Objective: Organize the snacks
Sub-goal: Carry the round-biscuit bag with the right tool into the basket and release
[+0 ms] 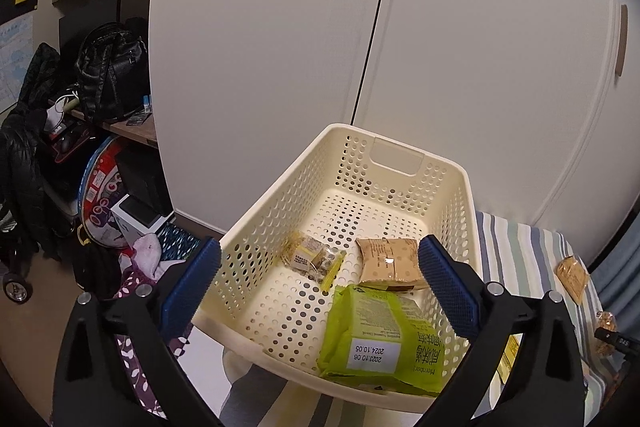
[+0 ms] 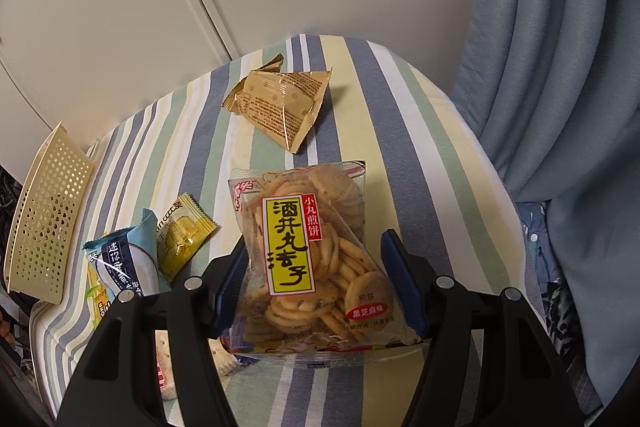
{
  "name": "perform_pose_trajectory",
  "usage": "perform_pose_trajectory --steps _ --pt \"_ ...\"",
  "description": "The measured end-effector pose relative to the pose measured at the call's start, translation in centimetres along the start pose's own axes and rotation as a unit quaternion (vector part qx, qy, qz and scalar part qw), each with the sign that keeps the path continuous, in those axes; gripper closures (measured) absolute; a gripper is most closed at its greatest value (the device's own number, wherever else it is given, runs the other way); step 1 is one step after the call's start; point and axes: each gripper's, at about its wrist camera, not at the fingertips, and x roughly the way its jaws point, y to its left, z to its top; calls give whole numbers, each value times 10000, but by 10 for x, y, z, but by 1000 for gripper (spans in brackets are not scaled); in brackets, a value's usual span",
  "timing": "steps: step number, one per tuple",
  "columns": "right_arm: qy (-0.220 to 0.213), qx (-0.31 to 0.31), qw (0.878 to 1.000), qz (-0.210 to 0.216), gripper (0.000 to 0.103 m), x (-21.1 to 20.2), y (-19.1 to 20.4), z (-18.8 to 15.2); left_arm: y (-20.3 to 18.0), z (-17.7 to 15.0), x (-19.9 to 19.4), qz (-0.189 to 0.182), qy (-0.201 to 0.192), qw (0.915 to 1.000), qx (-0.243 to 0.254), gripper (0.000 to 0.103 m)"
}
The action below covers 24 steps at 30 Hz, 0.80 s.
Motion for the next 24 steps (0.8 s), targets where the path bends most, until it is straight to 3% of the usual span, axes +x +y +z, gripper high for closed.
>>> perform_pose_trajectory --steps 8,12,16,24 --pt "-165 93 9990 -406 39 -16 2 -3 0 -3 2 85 -3 10000 33 3" --pt "-346 97 9988 -324 39 -33 18 -3 2 -1 -2 107 -87 9999 9 3" --pt "-613 -122 9980 -93 39 -54 55 4 5 1 -7 109 -179 9998 -28 3" --pt "-891 -857 9888 840 39 -81 170 16 13 3 -12 157 -291 9994 -124 3"
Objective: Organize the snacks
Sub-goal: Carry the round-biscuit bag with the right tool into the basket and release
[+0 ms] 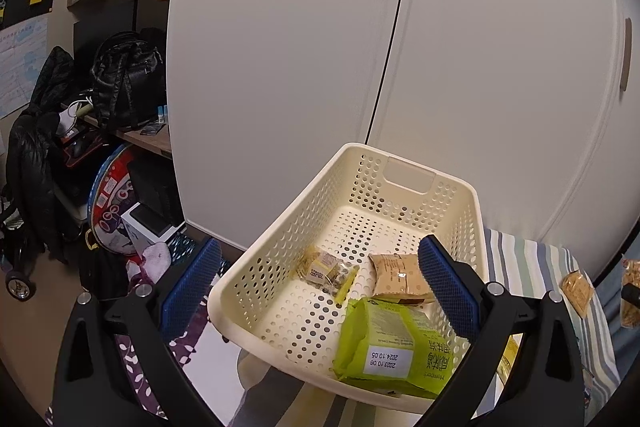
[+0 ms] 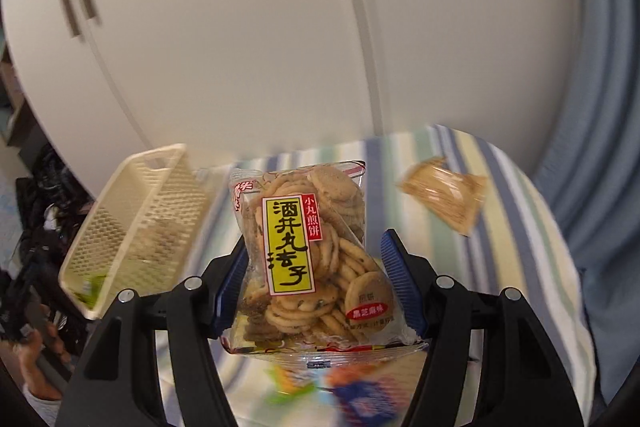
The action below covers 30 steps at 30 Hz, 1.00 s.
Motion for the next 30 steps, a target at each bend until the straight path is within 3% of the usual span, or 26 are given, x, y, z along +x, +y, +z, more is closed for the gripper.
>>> perform_pose_trajectory --steps 7,14,26,30 --pt "42 -431 9964 734 39 14 92 9 3 2 -1 56 -35 10000 -27 3" --pt "162 -776 9918 1006 39 40 162 16 7 4 -7 58 -140 9999 -66 3" --pt "661 -850 9871 1187 37 95 221 17 28 9 -14 492 -293 9981 -243 3" --pt "699 -842 9862 1238 25 98 225 13 31 10 -14 450 -280 9982 -293 3"
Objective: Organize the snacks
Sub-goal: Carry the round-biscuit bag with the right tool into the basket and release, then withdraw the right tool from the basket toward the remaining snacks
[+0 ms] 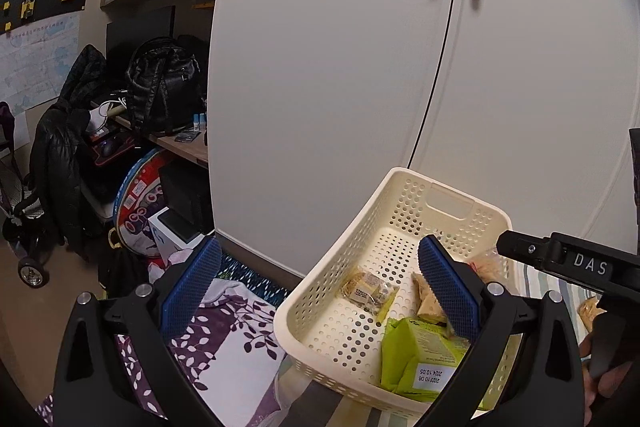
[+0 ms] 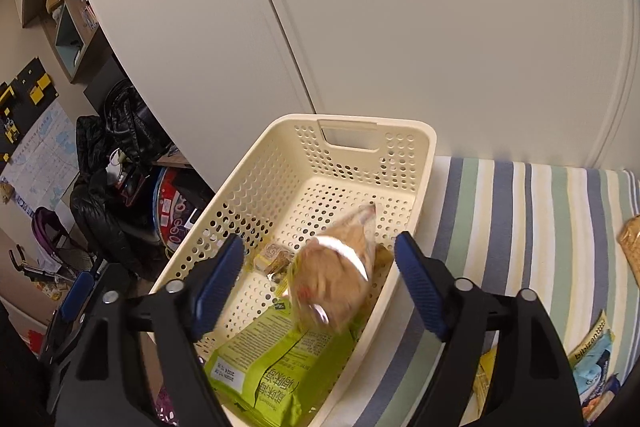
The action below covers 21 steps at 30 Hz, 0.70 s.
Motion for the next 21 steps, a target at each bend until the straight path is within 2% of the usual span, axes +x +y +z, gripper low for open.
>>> perform_pose_trajectory --steps 8,14,21 --pt "-85 -129 9998 -123 25 -9 0 -5 -4 0 0 -70 10 10000 66 3" --pt "-155 -476 9967 -634 25 -13 3 -10 -4 -1 0 -96 42 9999 49 3" --pt "-112 -610 9949 -799 25 -14 2 -16 -3 -1 0 -181 71 9998 37 3"
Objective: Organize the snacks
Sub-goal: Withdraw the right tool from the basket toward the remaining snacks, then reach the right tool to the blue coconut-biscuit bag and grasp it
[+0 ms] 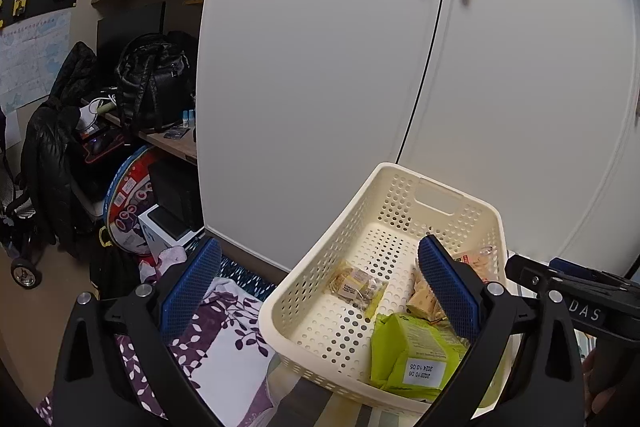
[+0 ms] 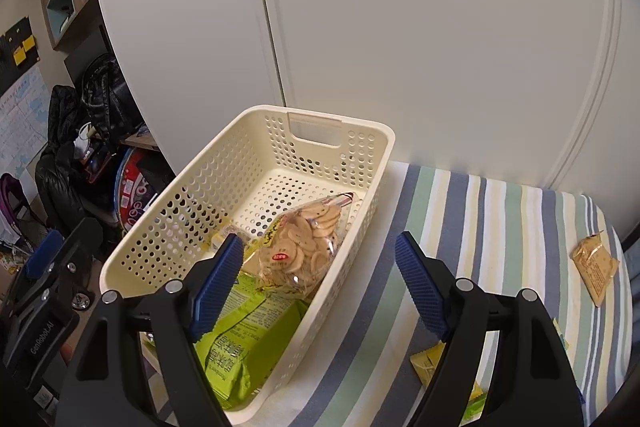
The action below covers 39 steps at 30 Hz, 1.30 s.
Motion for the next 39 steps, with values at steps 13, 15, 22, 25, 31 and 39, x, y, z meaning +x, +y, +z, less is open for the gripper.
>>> perform_pose_trajectory --steps 13,15,22,25,31,39 --pt "58 172 9998 -1 25 -6 -22 -18 -16 -1 -13 -345 -260 9989 189 3" --pt "17 226 9997 2 25 -11 -29 -19 -22 -1 -16 -392 -317 9983 291 3" --pt "-102 396 9990 -166 22 -32 -63 -28 -49 -7 -27 -692 -476 9945 623 3" --pt "-78 548 9979 -327 22 -41 -89 -38 -62 -12 -33 -1027 -483 9906 763 3" --pt "15 1152 9919 -531 22 -55 -147 -65 -91 -25 -49 -1409 -597 9809 1203 3" --pt "222 1592 9843 -728 22 -69 -200 -105 -121 -42 -60 -2196 -346 9633 1502 3"
